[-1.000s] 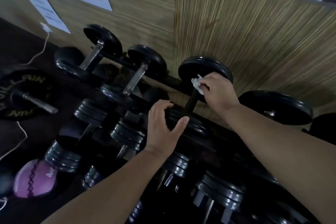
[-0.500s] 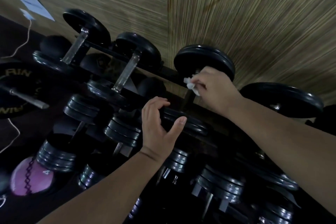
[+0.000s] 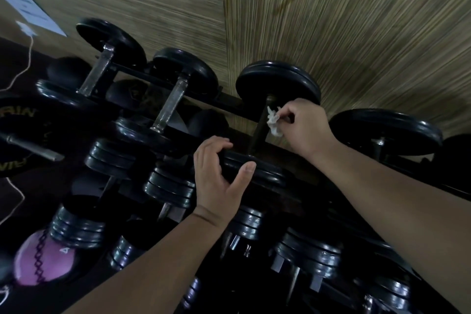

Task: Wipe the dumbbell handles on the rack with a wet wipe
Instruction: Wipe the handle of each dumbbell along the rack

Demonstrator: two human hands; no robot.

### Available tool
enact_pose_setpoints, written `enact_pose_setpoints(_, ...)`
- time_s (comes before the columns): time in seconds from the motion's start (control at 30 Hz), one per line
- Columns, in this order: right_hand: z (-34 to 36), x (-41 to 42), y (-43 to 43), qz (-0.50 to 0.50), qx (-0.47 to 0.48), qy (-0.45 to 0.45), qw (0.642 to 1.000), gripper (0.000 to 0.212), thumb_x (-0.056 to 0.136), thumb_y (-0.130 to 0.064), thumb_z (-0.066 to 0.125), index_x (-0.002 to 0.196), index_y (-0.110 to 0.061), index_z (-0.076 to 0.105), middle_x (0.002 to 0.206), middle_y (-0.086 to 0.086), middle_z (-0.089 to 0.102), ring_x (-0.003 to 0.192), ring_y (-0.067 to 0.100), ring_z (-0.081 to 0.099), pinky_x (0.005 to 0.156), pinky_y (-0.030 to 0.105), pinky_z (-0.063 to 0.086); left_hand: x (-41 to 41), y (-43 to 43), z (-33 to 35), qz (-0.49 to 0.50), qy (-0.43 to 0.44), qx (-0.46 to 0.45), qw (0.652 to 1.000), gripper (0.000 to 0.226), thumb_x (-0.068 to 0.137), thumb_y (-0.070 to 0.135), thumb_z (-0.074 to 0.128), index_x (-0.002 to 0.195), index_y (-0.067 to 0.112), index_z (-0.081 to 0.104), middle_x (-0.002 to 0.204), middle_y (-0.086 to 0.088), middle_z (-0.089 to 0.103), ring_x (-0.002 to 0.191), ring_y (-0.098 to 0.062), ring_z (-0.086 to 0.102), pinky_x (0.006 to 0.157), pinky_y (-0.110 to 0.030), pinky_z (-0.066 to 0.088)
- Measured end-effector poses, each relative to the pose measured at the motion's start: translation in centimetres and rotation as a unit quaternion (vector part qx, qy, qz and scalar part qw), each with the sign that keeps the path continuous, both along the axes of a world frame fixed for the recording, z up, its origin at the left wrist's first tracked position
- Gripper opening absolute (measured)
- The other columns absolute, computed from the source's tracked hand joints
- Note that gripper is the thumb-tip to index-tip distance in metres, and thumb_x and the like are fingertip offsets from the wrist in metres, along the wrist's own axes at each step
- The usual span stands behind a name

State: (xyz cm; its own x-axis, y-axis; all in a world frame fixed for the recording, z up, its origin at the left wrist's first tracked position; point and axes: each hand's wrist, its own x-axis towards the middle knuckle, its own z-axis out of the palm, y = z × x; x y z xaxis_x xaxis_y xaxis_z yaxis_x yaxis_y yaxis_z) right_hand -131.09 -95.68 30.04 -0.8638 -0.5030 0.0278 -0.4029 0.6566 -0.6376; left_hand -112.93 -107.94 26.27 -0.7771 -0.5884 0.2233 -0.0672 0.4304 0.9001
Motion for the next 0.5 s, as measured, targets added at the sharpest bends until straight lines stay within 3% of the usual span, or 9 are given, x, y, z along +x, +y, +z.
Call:
enact_pose_setpoints(0.13, -0.2, 1.0, -0.2, 0.015, 0.029, -0.011, 0.999, 0.010, 0.087, -0.017, 0.072, 0.097, -0.013, 0.075, 0.107, 0.000, 0.061, 0.093, 0.012, 0.058, 0.070, 0.009, 0.038, -0.1, 0.0, -0.1, 0.001, 0.005, -0.005, 1.000, 0.057, 0.088, 0.075, 0.054, 0.120, 0.028, 0.053, 0.127, 0.009, 0.056, 0.125, -0.022, 0.050, 0.104, -0.043, 0.046)
enact_pose_setpoints(0.23, -0.2, 1.8, 0.5, 0.062, 0.031, -0.022, 0.997, 0.028, 0.082, -0.015, 0.078, 0.109, -0.013, 0.072, 0.119, -0.002, 0.054, 0.100, 0.005, 0.051, 0.077, -0.002, 0.034, 0.0, 0.0, -0.2, 0.001, 0.004, -0.006, 1.000, 0.056, 0.088, 0.074, 0.054, 0.121, 0.029, 0.053, 0.127, 0.009, 0.056, 0.125, -0.022, 0.050, 0.103, -0.045, 0.046)
enact_pose_setpoints(0.3, -0.1, 1.6, 0.7, 0.068, 0.024, 0.007, 0.997, 0.022, 0.086, -0.012, 0.074, 0.109, -0.012, 0.073, 0.120, 0.000, 0.055, 0.101, 0.005, 0.051, 0.079, -0.005, 0.032, -0.1, 0.0, -0.2, 0.003, 0.005, -0.008, 1.000, 0.056, 0.088, 0.075, 0.054, 0.121, 0.029, 0.053, 0.127, 0.008, 0.056, 0.125, -0.022, 0.050, 0.102, -0.047, 0.047)
enact_pose_setpoints(0.4, 0.7, 0.5, 0.0, 0.049, 0.040, 0.048, 0.997, 0.016, 0.093, -0.017, 0.066, 0.106, -0.016, 0.074, 0.113, 0.000, 0.061, 0.098, 0.009, 0.057, 0.075, 0.004, 0.033, -0.1, 0.0, -0.3, 0.006, 0.011, -0.012, 1.000, 0.058, 0.089, 0.075, 0.053, 0.120, 0.026, 0.054, 0.126, 0.006, 0.057, 0.124, -0.023, 0.051, 0.102, -0.050, 0.046)
enact_pose_setpoints(0.5, 1.5, -0.2, -1.0, 0.062, 0.037, 0.050, 0.996, 0.028, 0.093, -0.021, 0.064, 0.122, -0.022, 0.065, 0.116, 0.000, 0.060, 0.102, 0.011, 0.056, 0.082, 0.017, 0.041, -0.2, 0.0, -0.3, 0.006, 0.014, -0.015, 1.000, 0.059, 0.089, 0.074, 0.053, 0.120, 0.023, 0.055, 0.126, 0.004, 0.058, 0.122, -0.024, 0.052, 0.101, -0.051, 0.047)
